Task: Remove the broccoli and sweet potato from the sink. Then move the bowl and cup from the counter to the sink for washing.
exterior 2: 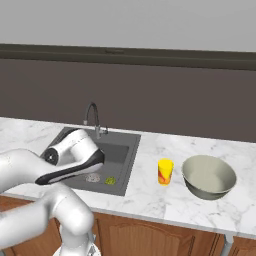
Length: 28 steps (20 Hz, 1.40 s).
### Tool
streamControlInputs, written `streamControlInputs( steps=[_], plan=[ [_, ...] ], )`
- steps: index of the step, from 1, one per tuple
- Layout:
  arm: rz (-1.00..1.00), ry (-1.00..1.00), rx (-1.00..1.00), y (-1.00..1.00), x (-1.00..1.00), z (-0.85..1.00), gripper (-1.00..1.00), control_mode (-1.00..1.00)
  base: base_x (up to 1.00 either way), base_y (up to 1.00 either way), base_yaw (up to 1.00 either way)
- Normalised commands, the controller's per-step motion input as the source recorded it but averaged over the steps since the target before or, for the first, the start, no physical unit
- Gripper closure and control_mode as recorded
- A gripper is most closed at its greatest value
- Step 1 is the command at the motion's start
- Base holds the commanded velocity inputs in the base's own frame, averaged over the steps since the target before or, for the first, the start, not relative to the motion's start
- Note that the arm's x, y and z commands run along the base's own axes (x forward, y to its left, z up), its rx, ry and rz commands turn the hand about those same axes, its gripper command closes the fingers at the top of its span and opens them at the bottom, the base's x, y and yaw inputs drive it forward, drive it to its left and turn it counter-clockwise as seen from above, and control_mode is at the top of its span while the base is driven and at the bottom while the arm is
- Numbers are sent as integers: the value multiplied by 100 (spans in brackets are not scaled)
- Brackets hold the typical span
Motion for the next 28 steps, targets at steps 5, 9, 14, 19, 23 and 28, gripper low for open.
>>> streamControlInputs(
  steps=[5,9,14,19,23,28],
  plan=[
    [-6,2,-8,12,0,48,100,-100,0,0,0],
    [-9,8,0,8,0,49,100,-100,0,0,0],
    [-9,6,1,6,-4,47,100,-100,0,0,0],
    [-6,3,9,8,-10,48,100,-100,0,0,0],
    [-1,0,16,14,-17,44,100,-100,0,0,0],
    [0,0,18,20,-17,44,100,-100,0,0,0]
  ],
)
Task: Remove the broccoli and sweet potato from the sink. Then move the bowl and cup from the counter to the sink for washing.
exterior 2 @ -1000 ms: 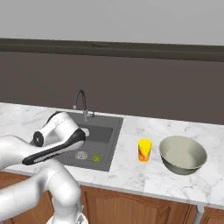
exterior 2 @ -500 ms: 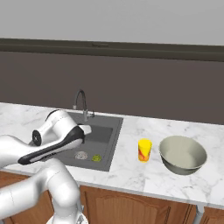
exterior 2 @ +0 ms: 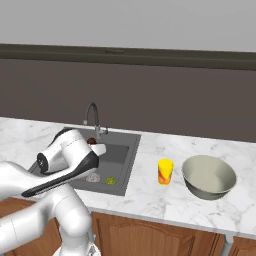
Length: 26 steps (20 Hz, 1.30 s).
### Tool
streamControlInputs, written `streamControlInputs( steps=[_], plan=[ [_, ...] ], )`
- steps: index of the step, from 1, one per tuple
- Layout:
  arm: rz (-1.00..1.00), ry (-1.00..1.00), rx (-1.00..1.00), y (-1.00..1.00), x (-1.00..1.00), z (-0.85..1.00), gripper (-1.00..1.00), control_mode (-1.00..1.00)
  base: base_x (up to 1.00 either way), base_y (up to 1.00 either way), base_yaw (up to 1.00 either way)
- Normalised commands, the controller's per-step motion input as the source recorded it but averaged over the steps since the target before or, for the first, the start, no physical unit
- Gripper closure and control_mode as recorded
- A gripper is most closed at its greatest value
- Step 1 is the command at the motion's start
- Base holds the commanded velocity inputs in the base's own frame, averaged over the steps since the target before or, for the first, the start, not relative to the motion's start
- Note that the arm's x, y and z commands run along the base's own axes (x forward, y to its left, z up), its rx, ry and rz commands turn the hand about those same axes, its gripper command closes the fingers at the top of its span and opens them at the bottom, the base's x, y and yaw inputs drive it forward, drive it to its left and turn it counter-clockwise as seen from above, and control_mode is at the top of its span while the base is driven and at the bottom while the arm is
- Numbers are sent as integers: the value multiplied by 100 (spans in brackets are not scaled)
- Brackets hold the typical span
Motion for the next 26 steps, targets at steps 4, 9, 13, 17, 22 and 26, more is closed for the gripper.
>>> streamControlInputs(
  steps=[4,9,13,17,22,26],
  plan=[
    [0,0,18,23,-9,46,100,-100,0,0,0],
    [0,0,16,26,0,50,100,-100,0,0,0],
    [0,1,15,22,0,49,100,-100,0,0,0],
    [-3,6,15,15,-3,48,100,-100,0,0,0],
    [-4,9,20,13,-6,51,100,-100,0,0,0],
    [-5,9,23,17,-4,51,100,-100,0,0,0]
  ],
)
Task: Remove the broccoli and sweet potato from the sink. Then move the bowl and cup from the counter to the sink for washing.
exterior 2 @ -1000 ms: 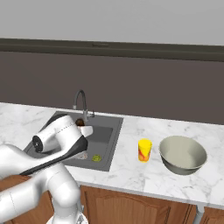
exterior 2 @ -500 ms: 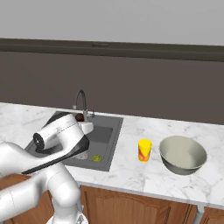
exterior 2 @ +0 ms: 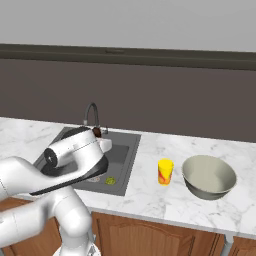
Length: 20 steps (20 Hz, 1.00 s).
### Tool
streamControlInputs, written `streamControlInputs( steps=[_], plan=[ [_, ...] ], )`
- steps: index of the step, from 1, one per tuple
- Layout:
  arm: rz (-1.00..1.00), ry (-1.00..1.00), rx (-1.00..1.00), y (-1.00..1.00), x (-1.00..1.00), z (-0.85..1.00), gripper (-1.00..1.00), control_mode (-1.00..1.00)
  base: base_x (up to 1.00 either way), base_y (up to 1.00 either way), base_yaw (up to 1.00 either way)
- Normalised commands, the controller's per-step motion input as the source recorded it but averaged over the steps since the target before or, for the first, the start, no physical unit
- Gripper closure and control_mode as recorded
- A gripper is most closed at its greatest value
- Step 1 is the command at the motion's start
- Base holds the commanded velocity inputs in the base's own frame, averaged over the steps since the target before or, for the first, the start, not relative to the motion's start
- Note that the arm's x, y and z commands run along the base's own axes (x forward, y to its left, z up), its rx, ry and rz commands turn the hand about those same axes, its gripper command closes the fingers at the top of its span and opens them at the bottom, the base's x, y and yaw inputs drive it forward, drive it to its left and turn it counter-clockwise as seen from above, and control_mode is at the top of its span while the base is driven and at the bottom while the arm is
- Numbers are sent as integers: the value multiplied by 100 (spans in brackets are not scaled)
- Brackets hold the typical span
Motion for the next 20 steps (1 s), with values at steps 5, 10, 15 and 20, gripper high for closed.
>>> streamControlInputs(
  steps=[5,10,15,20],
  plan=[
    [-2,0,23,20,0,56,100,-100,0,0,0],
    [-4,0,25,18,0,57,100,-100,0,0,0],
    [-7,0,28,15,-2,56,100,-100,0,0,0],
    [-11,0,27,17,0,56,100,-100,0,0,0]
  ],
)
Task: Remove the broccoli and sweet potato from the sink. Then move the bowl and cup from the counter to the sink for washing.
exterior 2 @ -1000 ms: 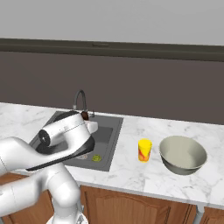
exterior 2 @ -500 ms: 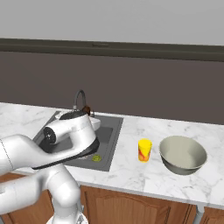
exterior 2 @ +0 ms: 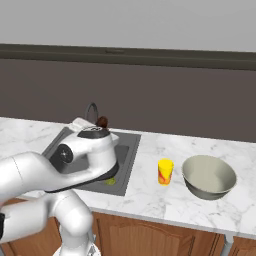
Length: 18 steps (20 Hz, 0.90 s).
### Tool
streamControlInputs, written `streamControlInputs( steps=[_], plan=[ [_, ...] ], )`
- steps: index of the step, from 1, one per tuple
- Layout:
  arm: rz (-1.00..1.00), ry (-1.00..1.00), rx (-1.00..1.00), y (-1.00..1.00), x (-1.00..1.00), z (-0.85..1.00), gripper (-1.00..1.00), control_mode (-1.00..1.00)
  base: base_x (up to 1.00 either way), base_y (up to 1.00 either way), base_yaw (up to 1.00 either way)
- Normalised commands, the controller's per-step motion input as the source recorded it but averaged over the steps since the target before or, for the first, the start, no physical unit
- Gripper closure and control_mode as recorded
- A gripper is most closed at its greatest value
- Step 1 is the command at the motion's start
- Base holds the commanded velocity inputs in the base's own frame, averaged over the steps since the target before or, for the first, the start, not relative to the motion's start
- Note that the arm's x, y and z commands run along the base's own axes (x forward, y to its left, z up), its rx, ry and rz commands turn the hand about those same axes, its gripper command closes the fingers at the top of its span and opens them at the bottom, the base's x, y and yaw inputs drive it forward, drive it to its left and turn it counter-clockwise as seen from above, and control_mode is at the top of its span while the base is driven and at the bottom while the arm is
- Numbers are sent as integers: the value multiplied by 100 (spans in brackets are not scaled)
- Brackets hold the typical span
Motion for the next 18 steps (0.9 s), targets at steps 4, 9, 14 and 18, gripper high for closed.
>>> streamControlInputs(
  steps=[4,9,14,18],
  plan=[
    [-15,0,29,19,-3,54,100,-100,0,0,0],
    [-18,0,31,21,-6,53,100,-100,0,0,0],
    [-15,0,35,21,-5,51,100,-100,0,0,0],
    [-11,3,35,18,-4,53,100,-100,0,0,0]
  ],
)
